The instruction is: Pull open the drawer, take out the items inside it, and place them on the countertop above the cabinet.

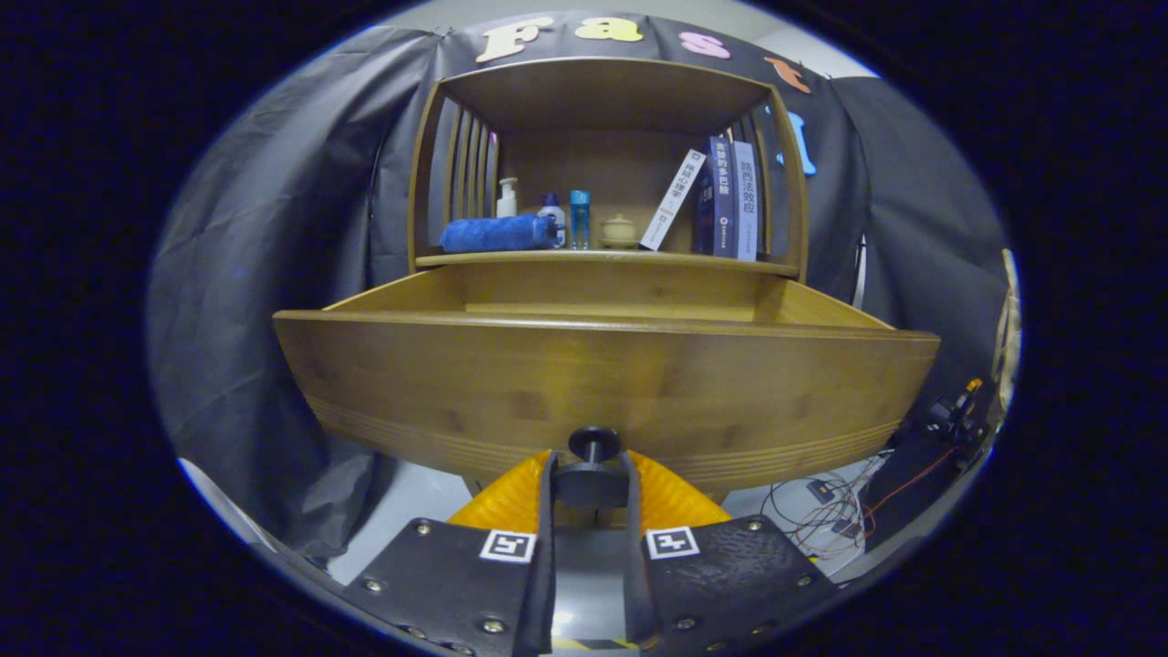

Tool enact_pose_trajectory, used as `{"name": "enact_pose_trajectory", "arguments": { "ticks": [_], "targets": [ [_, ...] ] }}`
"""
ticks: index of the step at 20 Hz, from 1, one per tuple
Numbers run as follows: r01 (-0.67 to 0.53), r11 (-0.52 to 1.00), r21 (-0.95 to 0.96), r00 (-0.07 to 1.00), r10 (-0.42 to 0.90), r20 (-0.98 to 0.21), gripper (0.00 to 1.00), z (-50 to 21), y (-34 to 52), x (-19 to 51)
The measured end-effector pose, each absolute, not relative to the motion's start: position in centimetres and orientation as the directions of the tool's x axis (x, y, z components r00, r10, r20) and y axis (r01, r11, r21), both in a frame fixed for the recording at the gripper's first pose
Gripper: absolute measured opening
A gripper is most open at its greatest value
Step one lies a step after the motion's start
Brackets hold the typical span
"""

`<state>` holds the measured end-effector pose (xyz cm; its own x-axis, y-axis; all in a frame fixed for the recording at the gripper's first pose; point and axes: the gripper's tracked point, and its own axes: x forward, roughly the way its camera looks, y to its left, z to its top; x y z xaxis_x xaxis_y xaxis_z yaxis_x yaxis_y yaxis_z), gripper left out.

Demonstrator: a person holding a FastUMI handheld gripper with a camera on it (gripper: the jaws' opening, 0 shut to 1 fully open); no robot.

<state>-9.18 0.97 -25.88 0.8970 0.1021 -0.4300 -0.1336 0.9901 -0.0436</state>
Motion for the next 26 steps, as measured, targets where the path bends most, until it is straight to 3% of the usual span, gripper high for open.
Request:
{"name": "enact_pose_trajectory", "arguments": {
  "ticks": [8, 12, 16, 26],
  "targets": [
    [-0.145, 0.989, -0.005, 0.884, 0.127, -0.449, 0.3, -26.0, 1.0, -9.7],
    [-0.091, 0.996, 0.004, 0.897, 0.084, -0.434, 0.48, -24.0, -0.4, -10.1],
    [-0.064, 0.997, -0.033, 0.913, 0.045, -0.404, 0.86, -21.1, -1.4, -9.9],
    [-0.049, 0.995, -0.086, 0.938, 0.017, -0.346, 0.99, -14.4, -0.4, -6.3]
  ]
}}
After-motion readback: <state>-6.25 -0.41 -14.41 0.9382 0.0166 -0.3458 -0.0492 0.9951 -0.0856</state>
